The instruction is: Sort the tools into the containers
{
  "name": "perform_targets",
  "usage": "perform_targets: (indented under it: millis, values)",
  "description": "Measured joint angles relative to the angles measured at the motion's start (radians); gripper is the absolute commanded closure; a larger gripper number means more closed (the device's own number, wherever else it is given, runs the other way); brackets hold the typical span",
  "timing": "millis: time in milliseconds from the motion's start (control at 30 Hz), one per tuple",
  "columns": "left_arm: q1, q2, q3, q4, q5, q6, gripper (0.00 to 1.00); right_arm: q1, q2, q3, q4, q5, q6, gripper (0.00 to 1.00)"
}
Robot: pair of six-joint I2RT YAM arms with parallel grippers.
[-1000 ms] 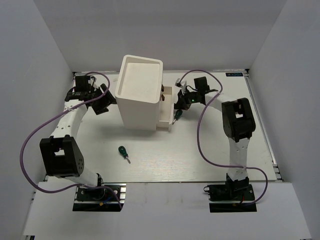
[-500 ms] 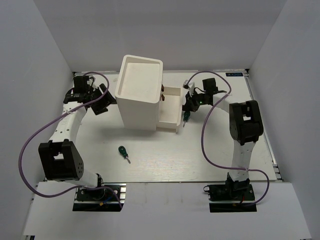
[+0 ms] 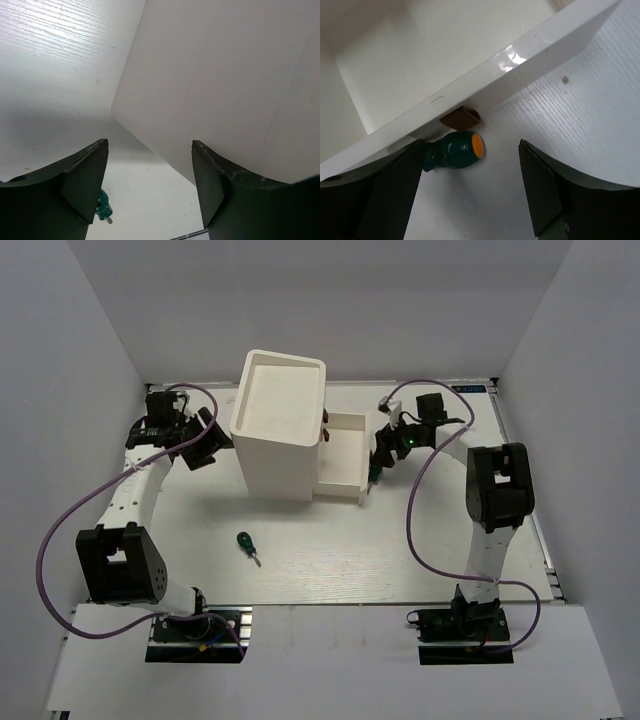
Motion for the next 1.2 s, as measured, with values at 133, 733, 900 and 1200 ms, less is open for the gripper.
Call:
perform_targets:
  millis: [133, 733, 900, 1200]
  values:
    - [0.000, -0.001, 0.000, -0.014, -0.002, 0.008, 0.22, -0.012, -0.053, -0.001, -0.023, -0.008, 0.017, 0.16]
    - [-0.018, -0.223, -0.205, -0.228, -0.136, 0.014, 0.22, -0.041, 0.042, 0.088, -0.304, -0.208, -0.571, 0.16]
    - [-0.071, -0.245, -0.356, -0.249, -0.122, -0.013, 0.22, -0.047, 0.002, 0.000, -0.225, -0.186, -0.481, 0.16]
    - [-0.286, -0.244, -0.441, -0.198, -0.178, -0.099, 0.22, -0.080, -0.113, -0.105, -0.109, -0.166, -0.283, 0.16]
